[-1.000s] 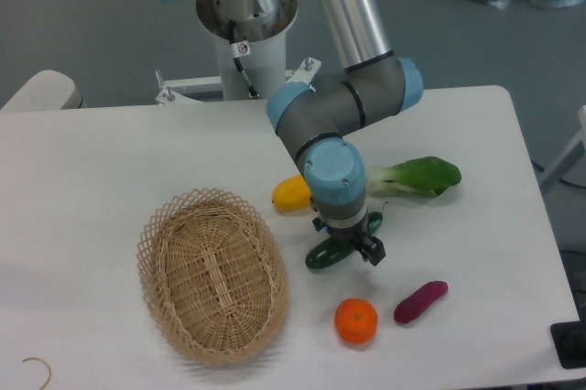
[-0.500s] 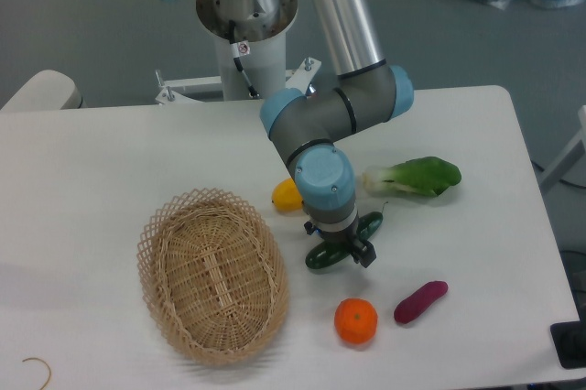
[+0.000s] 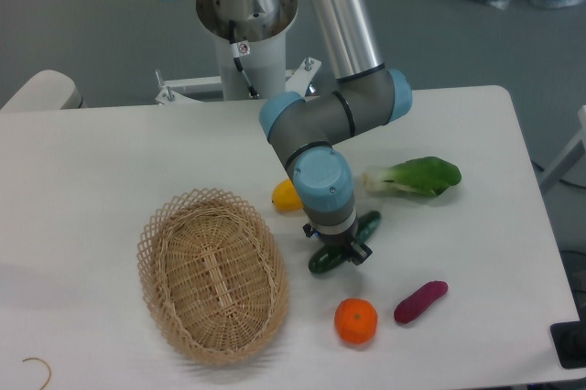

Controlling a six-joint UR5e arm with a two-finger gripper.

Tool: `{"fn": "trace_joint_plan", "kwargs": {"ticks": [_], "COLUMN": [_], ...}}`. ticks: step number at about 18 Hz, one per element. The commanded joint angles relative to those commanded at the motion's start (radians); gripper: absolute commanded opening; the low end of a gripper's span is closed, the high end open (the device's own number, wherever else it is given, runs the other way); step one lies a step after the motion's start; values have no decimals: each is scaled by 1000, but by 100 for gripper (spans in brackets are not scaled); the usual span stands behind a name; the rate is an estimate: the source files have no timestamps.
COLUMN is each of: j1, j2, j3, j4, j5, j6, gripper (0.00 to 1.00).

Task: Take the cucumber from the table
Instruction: 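Lift the cucumber and carry it up toward the bok choy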

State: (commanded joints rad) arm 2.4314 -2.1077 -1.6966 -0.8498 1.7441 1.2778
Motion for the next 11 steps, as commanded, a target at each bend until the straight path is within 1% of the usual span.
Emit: {"fn": "trace_joint_plan", "kwargs": {"ticks": [2, 4, 6, 8, 9, 10, 11], "j1": [2, 6, 11, 18, 26, 26, 26], "j2": [6, 29, 66, 116, 132, 146, 161], "j3": [12, 34, 55, 72, 96, 130, 168], "j4": [-2, -14, -20, -35, -58, -98, -151], "j5": [-2, -5, -8, -23, -41, -60, -69], "j6": [3, 26, 87, 109, 110, 110, 110], "gripper": [33, 33, 33, 33, 33, 33, 33]}}
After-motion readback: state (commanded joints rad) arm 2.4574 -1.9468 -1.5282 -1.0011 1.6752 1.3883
